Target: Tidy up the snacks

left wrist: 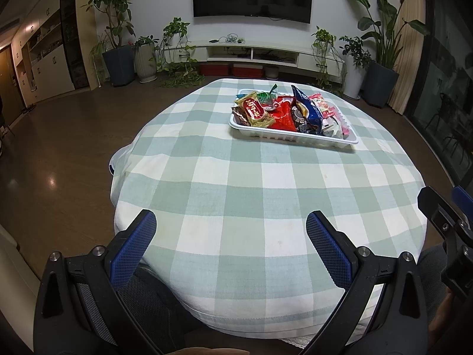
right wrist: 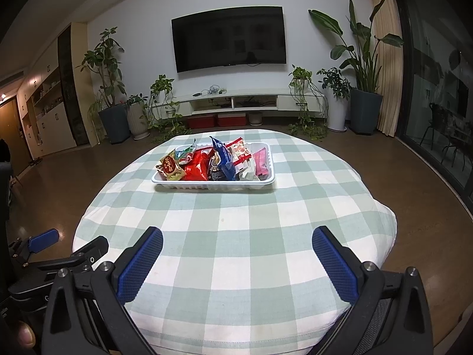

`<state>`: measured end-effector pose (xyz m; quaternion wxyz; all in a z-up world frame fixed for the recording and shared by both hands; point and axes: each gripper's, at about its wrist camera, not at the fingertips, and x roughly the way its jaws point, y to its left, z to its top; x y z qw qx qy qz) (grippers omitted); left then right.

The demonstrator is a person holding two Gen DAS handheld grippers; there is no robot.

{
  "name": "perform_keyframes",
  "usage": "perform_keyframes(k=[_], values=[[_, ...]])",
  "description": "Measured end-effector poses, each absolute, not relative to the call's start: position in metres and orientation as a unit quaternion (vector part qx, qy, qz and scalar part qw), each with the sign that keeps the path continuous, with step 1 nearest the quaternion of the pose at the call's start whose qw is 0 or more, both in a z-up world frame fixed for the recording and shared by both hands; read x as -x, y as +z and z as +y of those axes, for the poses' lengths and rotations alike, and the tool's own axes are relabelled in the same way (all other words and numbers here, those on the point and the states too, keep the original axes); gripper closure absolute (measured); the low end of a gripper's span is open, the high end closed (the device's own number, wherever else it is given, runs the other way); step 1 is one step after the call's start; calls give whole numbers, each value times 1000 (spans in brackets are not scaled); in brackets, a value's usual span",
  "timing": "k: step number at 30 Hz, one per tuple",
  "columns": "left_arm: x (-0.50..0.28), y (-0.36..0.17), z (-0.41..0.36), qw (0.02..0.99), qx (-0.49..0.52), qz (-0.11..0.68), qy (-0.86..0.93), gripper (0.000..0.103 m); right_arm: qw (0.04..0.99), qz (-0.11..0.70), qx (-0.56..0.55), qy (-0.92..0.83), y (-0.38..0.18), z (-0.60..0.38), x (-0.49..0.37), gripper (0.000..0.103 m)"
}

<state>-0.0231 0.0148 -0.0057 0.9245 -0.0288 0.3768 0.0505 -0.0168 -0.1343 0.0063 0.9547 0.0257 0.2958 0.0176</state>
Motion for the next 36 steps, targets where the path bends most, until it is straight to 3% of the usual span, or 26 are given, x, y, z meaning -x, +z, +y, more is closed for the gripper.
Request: perform_keyframes(k=[36], values=[[23,-7,15,924,28,378,52,0,951,307,-21,14,0,-143,18,0]])
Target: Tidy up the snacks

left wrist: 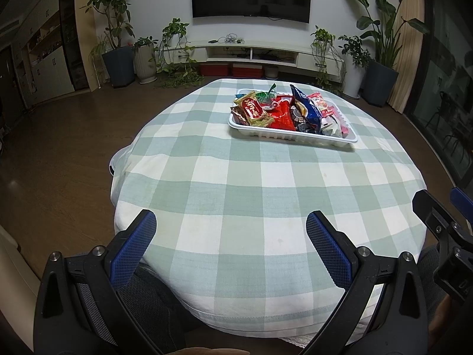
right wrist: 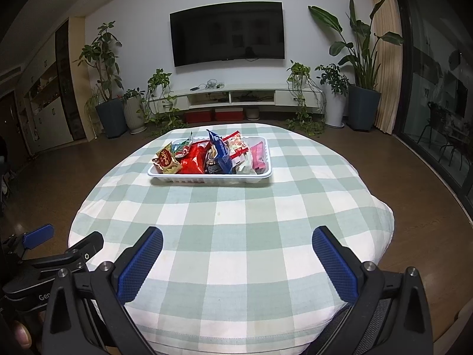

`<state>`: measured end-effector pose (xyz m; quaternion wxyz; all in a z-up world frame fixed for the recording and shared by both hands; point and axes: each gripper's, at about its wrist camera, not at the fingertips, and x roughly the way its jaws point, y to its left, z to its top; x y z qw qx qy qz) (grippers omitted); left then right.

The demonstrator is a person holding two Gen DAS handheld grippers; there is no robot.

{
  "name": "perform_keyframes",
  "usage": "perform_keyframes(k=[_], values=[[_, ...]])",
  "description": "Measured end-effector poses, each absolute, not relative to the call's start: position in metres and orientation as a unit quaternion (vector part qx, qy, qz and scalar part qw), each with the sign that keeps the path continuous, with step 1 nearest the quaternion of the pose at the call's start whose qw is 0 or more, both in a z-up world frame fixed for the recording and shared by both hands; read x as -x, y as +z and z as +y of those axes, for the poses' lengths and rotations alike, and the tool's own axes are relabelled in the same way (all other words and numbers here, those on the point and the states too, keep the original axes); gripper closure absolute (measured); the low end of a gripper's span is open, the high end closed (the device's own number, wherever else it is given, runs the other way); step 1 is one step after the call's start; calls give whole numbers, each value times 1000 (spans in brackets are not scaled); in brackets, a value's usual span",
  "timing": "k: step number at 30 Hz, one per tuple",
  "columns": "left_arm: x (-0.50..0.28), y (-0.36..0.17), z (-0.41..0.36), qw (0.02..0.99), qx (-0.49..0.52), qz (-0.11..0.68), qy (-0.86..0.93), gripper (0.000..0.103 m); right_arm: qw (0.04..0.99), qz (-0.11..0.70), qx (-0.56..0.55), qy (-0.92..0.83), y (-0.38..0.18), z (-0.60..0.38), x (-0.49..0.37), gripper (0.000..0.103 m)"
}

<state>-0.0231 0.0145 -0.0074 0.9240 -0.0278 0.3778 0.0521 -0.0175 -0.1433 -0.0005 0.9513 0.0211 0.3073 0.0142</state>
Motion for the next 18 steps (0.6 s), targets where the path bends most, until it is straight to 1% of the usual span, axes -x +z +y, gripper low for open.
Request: perform_keyframes(k=[11,18], values=[[23,-7,13,925,27,376,51,0,948,317,-22,11,-6,-153,19,0],[28,-1,9,933,16,357,48,0,945,325,-21,10,-8,-158,19,0]])
